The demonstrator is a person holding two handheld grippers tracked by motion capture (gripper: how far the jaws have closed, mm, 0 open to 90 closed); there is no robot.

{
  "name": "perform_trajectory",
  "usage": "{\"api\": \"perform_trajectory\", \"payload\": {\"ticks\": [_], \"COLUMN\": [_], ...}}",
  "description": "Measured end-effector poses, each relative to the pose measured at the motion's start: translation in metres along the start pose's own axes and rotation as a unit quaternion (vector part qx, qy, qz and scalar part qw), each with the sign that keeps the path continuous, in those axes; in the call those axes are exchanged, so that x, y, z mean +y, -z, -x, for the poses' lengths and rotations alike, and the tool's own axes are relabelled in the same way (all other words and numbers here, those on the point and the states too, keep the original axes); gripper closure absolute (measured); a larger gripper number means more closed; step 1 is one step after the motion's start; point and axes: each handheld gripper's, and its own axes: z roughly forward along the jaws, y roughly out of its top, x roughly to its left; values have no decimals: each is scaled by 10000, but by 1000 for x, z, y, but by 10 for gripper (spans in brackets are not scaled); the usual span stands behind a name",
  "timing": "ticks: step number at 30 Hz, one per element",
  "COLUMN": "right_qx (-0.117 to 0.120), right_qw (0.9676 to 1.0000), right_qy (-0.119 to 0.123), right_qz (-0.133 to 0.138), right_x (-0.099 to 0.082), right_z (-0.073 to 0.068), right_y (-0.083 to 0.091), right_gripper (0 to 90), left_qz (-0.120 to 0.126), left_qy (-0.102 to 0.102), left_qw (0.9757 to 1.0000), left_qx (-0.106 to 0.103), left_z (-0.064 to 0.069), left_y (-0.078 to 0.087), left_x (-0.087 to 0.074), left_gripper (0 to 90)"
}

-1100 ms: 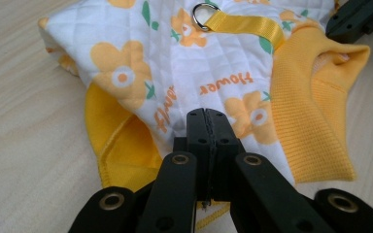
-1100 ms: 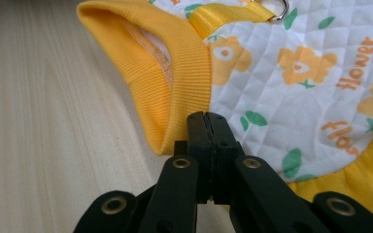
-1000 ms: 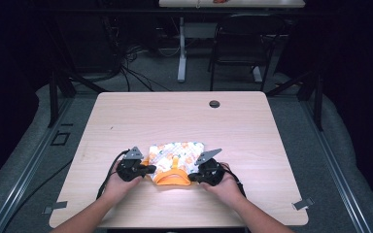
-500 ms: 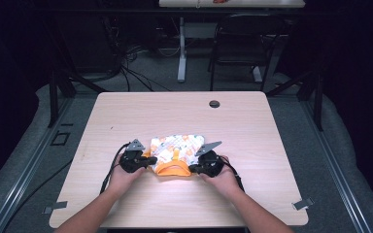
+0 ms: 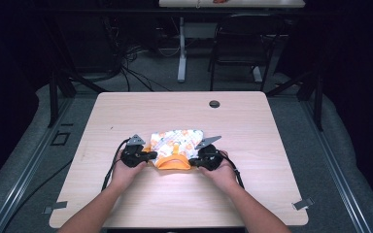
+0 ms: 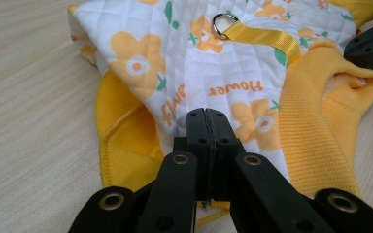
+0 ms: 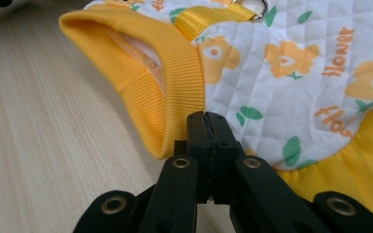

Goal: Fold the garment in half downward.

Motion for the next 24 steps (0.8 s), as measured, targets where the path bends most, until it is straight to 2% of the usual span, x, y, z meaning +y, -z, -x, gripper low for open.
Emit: {"api": "perform_trajectory", "payload": {"ticks": [8, 10, 11, 17, 19, 24], "right_qx": [-61, -26, -35, -24, -73, -97], "right_qw": [10000, 9999, 9997, 9995, 9991, 9986], "right_qy": [17, 59, 74, 153, 258, 314], "right_qz": [69, 140, 210, 286, 334, 403], "right_x": [2, 4, 6, 7, 7, 2], "right_z": [-3, -3, -7, -13, -17, -26], "right_y": [3, 7, 12, 25, 34, 42], "right_gripper": [900, 900, 900, 900, 899, 888], "left_qz": [94, 161, 202, 308, 307, 348], "left_qy": [118, 127, 51, 45, 66, 35], "left_qw": [9999, 9998, 9998, 9995, 9994, 9992], "left_qx": [-24, -43, -53, -103, -158, -173], "left_z": [1, 3, 5, 10, 11, 15], "left_y": [3, 8, 12, 27, 35, 46], "left_x": [2, 3, 5, 8, 7, 2], "left_gripper": [890, 886, 886, 883, 866, 852]}}
